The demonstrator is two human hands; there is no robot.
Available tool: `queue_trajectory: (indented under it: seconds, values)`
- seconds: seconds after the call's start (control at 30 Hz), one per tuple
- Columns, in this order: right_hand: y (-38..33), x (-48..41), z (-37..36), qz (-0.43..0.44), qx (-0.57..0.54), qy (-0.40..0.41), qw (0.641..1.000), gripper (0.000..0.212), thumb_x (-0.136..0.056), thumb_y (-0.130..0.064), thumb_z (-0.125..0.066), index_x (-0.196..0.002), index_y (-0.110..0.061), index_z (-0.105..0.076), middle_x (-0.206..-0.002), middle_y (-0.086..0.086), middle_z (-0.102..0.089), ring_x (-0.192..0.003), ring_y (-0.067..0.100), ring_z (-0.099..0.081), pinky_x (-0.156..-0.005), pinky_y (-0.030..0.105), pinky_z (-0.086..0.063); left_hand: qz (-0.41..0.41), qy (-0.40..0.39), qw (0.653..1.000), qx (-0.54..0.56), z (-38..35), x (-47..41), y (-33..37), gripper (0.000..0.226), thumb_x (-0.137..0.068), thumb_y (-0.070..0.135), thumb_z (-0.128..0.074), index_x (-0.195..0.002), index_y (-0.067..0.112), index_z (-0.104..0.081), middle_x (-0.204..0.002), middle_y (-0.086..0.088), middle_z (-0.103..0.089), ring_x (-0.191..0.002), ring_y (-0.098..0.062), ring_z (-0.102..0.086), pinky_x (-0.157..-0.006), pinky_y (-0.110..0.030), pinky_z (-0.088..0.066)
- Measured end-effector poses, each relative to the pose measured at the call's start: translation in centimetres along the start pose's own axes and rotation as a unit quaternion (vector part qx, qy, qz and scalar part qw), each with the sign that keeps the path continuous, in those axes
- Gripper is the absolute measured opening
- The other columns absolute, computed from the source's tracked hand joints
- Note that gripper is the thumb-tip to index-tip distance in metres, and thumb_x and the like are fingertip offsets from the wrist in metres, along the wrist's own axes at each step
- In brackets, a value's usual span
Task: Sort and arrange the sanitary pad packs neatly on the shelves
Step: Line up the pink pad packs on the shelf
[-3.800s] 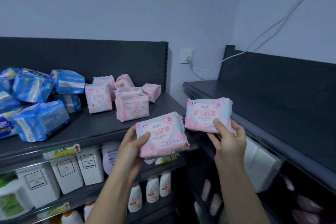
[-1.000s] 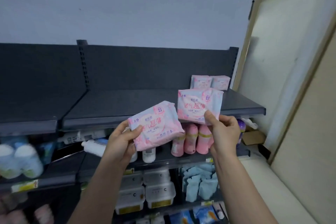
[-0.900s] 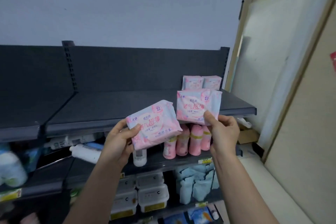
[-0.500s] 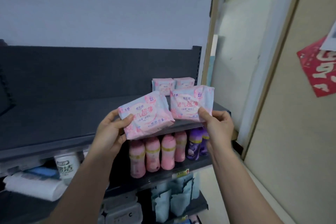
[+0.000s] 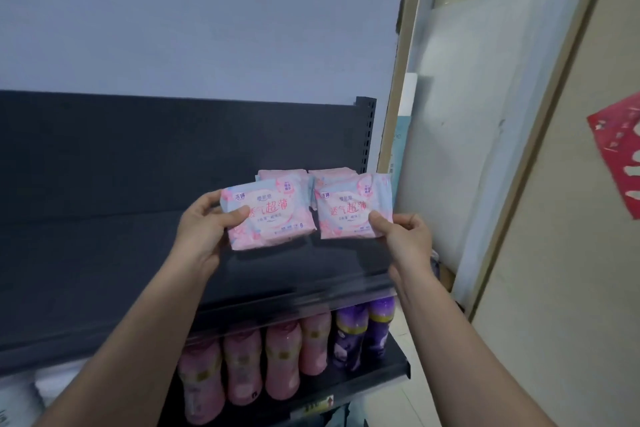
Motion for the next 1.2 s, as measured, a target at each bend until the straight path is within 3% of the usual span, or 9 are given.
queue_trajectory:
  seconds: [0.2,0.33,0.43,0.5,0.57,0.67,0.73,0.97,1.2]
  values:
    - [1.9,-5.4,-1.1,-0.048,0.052,-0.047,0.996,0.028,-0.077,-0.01,-0.079,-0.088,-0.012,-0.053,-0.101,0.008,-0.063,-0.1,0.025,-0.061,-0.092,0.044,-0.051,0.002,0.044,0.997,-0.07,-2.3,-4.3,-2.9,0.033,-0.078,-0.015,-0.067,-0.097,0.011,-0.06,-0.105,-0.01,-0.067,-0.09,-0.027,-0.068,-0.059,-0.034,-0.06]
    - [2.7,-8.8,-1.7,-0.055,0.084,-0.084,0.991,0.026,-0.08,-0.011,-0.076,-0.087,-0.012,-0.052,-0.094,0.005,-0.06,-0.087,0.018,-0.056,-0.071,0.031,-0.049,-0.016,0.065,0.99,-0.124,-3.8,-6.4,-5.0,0.034,-0.078,-0.016,-0.067,-0.089,0.016,-0.059,-0.107,-0.009,-0.066,-0.09,-0.024,-0.066,-0.077,-0.041,-0.056]
    - [2.7,-11.0,-2.3,-0.024,0.159,-0.124,0.979,0.027,-0.079,-0.013,-0.077,-0.083,-0.012,-0.051,-0.089,0.005,-0.057,-0.082,0.019,-0.054,-0.069,0.03,-0.046,-0.043,0.084,0.98,-0.173,-4.5,-7.5,-5.8,0.035,-0.08,-0.014,-0.066,-0.087,0.019,-0.056,-0.105,-0.007,-0.066,-0.092,-0.024,-0.065,-0.082,-0.044,-0.056]
    - [2.8,-12.3,-3.0,-0.004,0.231,-0.166,0.959,0.03,-0.076,-0.012,-0.079,-0.092,-0.01,-0.054,-0.095,0.007,-0.06,-0.086,0.022,-0.058,-0.071,0.034,-0.05,-0.067,0.096,0.963,-0.242,-4.7,-8.2,-5.8,0.037,-0.078,-0.011,-0.067,-0.087,0.023,-0.056,-0.1,-0.004,-0.067,-0.087,-0.021,-0.064,-0.082,-0.044,-0.056]
    - [2.6,-13.0,-3.5,0.032,0.301,-0.208,0.93,0.048,-0.072,-0.009,-0.08,-0.111,-0.012,-0.052,-0.106,0.007,-0.062,-0.097,0.026,-0.061,-0.082,0.043,-0.054,-0.075,0.101,0.946,-0.3,-4.9,-8.5,-5.9,0.037,-0.076,-0.004,-0.071,-0.09,0.027,-0.057,-0.096,-0.002,-0.067,-0.086,-0.021,-0.064,-0.083,-0.046,-0.056]
    - [1.9,-13.3,-4.6,0.114,0.361,-0.264,0.887,0.082,-0.075,-0.005,-0.074,-0.144,-0.019,-0.031,-0.127,0.005,-0.055,-0.115,0.029,-0.055,-0.097,0.048,-0.048,-0.083,0.093,0.922,-0.367,-5.4,-9.0,-6.1,0.041,-0.071,0.005,-0.078,-0.1,0.028,-0.059,-0.1,-0.002,-0.066,-0.091,-0.023,-0.064,-0.084,-0.044,-0.055]
    - [1.8,-13.6,-5.4,0.155,0.38,-0.288,0.865,0.091,-0.079,-0.009,-0.071,-0.151,-0.025,-0.018,-0.127,0.002,-0.052,-0.117,0.026,-0.053,-0.099,0.046,-0.046,-0.103,0.095,0.896,-0.422,-5.8,-9.3,-5.9,0.044,-0.071,0.009,-0.079,-0.105,0.027,-0.059,-0.107,-0.002,-0.062,-0.093,-0.022,-0.061,-0.085,-0.041,-0.053]
    - [2.4,-15.3,-7.1,0.249,0.448,-0.269,0.815,0.061,-0.086,-0.017,-0.065,-0.141,-0.027,-0.04,-0.12,0.009,-0.053,-0.108,0.028,-0.055,-0.093,0.034,-0.044,-0.159,0.112,0.831,-0.521,-6.6,-10.1,-5.4,0.052,-0.076,0.005,-0.075,-0.124,0.02,-0.06,-0.124,-0.001,-0.048,-0.092,-0.01,-0.047,-0.082,-0.02,-0.034]
    - [2.5,-16.4,-7.9,0.283,0.481,-0.253,0.791,0.061,-0.088,-0.015,-0.062,-0.143,-0.03,-0.04,-0.119,0.008,-0.052,-0.105,0.028,-0.056,-0.086,0.034,-0.046,-0.167,0.128,0.813,-0.543,-7.1,-11.0,-5.9,0.051,-0.078,0.008,-0.072,-0.126,0.022,-0.059,-0.119,0.002,-0.043,-0.094,-0.011,-0.049,-0.083,-0.024,-0.039]
Point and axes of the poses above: each hand's wrist, its own x-axis away from the middle knuckle, its own z-axis out of the back of the hand, y = z × x, the point moved 5 cm from there along -x, towards the middle knuckle
